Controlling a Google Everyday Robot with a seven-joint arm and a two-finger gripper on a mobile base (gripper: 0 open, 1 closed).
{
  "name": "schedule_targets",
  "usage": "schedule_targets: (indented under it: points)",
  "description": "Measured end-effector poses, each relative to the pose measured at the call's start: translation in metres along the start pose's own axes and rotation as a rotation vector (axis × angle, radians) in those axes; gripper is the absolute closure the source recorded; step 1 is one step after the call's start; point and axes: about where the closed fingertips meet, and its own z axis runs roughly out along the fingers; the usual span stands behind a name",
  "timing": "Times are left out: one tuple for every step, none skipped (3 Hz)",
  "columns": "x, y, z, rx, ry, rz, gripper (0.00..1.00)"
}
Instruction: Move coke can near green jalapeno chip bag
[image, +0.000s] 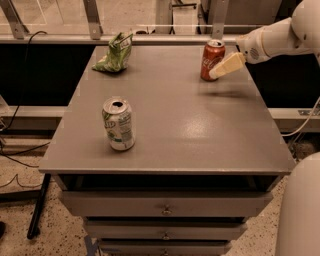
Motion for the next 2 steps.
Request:
schedule_targets:
  points:
    - [-0.005, -0.003, 0.022, -0.016, -0.092, 0.070, 0.00]
    - [-0.004, 0.004, 0.039, -0.056, -0.108, 0.163, 0.18]
